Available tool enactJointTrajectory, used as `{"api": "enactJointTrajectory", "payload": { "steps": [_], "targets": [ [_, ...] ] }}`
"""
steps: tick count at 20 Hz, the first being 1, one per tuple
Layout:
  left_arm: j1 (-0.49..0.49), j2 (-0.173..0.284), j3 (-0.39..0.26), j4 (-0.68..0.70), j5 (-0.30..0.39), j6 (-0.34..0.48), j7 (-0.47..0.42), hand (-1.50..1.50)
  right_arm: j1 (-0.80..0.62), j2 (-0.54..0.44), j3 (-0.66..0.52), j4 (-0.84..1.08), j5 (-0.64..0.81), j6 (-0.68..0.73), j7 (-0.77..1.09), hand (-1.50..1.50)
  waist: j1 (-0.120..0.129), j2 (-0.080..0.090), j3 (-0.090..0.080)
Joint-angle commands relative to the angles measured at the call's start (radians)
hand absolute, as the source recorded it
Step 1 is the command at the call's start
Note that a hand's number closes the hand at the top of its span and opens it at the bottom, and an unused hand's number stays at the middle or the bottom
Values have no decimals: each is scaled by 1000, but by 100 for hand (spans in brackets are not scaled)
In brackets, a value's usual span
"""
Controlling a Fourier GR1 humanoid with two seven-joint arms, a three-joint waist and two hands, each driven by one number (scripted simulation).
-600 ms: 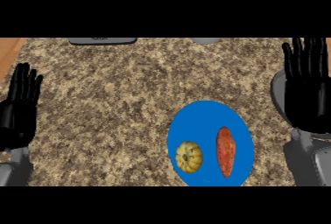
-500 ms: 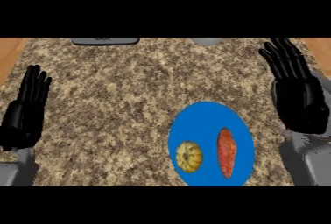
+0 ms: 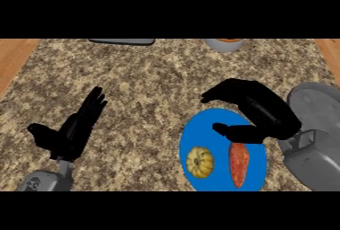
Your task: Pick the squash from the plate and place it in the pan
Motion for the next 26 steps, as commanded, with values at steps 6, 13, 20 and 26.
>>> {"api": "enactJointTrajectory", "payload": {
  "steps": [6, 13, 20, 26],
  "targets": [
    [-10, -72, -95, 15, 22, -22, 100, 0, -188, 87, 462, 73, 456, 280, 294, -150, -4, -21, 16],
    [-17, -74, -92, 30, 25, -16, 126, 0, -297, 191, 688, 215, 641, 700, 592, -150, -6, -30, 14],
    [-16, -56, -53, 23, 38, -10, 128, 0, -244, 506, 752, 417, 637, 1138, 873, -150, -40, -24, 20],
    [-7, -83, -73, -23, 34, 18, 155, 0, -89, 591, 758, 511, 671, 1222, 1089, -150, -32, -18, 26]
  ]
}}
